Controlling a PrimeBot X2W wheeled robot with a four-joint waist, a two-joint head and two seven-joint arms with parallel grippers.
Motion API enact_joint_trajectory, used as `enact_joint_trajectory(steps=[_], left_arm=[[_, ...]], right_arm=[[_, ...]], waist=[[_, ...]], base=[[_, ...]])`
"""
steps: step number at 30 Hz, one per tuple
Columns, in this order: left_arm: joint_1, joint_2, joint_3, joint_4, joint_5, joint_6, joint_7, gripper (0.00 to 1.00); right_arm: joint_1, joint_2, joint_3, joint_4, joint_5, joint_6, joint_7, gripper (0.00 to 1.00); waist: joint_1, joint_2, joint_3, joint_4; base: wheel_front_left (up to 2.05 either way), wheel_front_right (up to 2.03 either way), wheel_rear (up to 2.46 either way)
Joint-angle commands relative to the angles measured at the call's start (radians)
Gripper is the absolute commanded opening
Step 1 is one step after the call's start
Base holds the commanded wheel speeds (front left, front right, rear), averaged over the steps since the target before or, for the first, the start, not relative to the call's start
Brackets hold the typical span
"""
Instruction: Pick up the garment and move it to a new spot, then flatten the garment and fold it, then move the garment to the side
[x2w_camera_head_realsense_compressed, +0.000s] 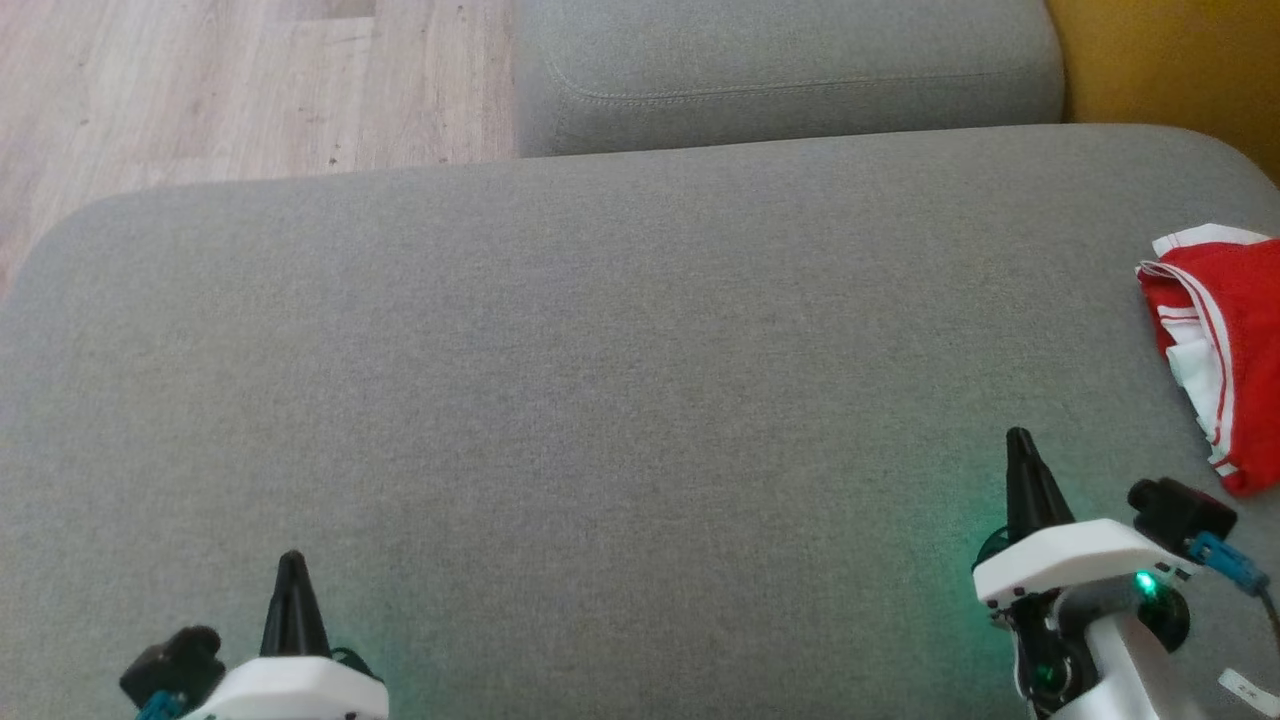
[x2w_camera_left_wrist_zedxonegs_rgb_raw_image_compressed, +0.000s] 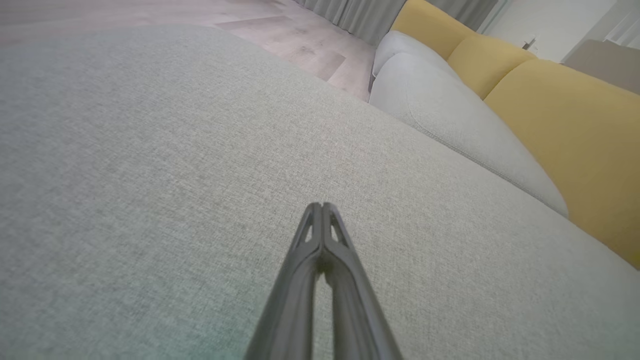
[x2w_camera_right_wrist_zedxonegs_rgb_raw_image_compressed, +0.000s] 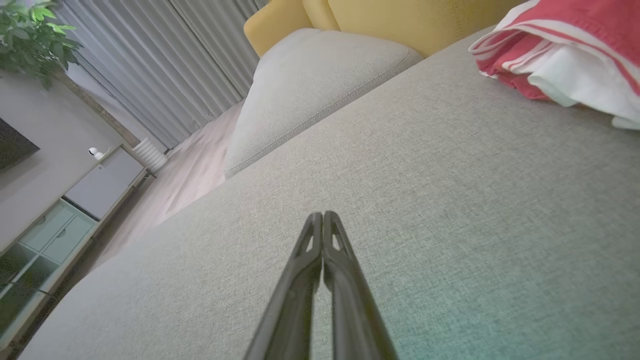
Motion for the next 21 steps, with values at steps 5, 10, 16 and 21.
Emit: enact_joint_trajectory(steps=[5,10,16,21], left_arm=[[-0.049,0.003,0.020,-0.044,-0.072,-0.012,0.020,0.00],[-0.051,0.004,0.026,-0.055,-0.128,-0.016,0.035,0.00],[-0.053,0.004,0.034,-0.070,-0.206,-0.022,0.055,0.00],[-0.056,0.005,0.041,-0.083,-0.273,-0.027,0.073,0.00]], right_arm=[[-0.017,-0.004,-0.009,-0.057,0.074,0.001,0.016,0.00],[-0.011,-0.004,-0.016,-0.075,0.130,0.001,0.030,0.00],[-0.003,-0.004,-0.026,-0.099,0.210,0.001,0.050,0.00],[0.003,-0.004,-0.035,-0.120,0.277,0.002,0.068,0.00]], waist=[[0.0000,-0.0001,0.000,0.000],[-0.0001,-0.0001,0.000,0.000],[-0.0001,-0.0001,0.000,0.001],[-0.0001,-0.0001,0.000,0.001]], base=[[0.00,0.00,0.00],[0.00,0.00,0.00],[0.00,0.00,0.00],[0.00,0.00,0.00]])
